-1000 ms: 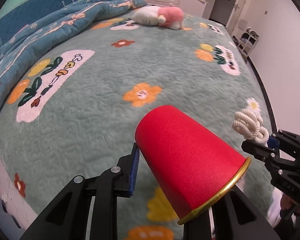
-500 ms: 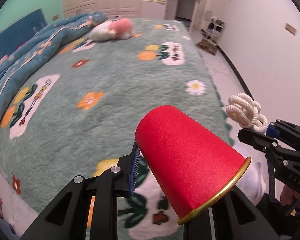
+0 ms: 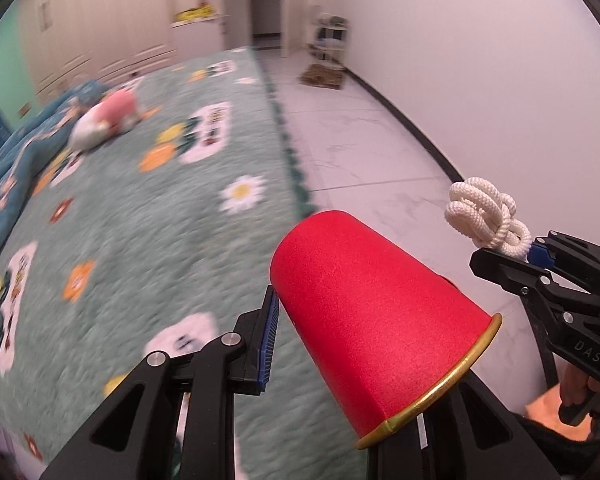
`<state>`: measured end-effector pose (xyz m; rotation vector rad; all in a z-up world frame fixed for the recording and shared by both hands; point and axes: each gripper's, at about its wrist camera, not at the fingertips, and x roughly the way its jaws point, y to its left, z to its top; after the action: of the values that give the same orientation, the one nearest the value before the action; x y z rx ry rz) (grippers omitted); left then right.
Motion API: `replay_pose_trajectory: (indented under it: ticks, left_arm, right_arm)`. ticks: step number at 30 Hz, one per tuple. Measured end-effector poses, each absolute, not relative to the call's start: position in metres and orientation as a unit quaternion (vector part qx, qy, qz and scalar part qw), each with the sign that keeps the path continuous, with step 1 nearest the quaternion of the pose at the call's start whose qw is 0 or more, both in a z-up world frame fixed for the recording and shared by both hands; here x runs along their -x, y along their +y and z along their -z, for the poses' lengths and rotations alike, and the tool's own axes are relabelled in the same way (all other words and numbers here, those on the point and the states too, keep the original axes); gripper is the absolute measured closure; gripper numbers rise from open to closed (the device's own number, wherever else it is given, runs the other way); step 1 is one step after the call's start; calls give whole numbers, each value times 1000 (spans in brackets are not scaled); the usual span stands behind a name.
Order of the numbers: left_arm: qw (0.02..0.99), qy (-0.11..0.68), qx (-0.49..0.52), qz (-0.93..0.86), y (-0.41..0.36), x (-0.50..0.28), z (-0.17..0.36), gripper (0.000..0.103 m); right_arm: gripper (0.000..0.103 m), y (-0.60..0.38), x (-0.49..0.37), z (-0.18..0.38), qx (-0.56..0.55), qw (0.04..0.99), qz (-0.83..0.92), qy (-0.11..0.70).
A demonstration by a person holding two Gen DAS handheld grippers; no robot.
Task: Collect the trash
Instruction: 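Carry the red cup and white rope with both tools to the orange bucket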
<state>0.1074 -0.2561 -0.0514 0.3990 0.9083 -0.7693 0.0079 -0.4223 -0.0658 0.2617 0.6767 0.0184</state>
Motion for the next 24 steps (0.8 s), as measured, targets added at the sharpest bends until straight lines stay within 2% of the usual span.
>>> replay_pose_trajectory:
  ticks: [13,24]
  left_arm:
    - [725,428,-264,472,-389,-52,84,79]
    - [673,445,-315,499,-467,-34,125,79]
  right_arm:
    - [78,-544,94,102,-206,910,141,332]
    - [78,-605,134,149,-256,879,199,349]
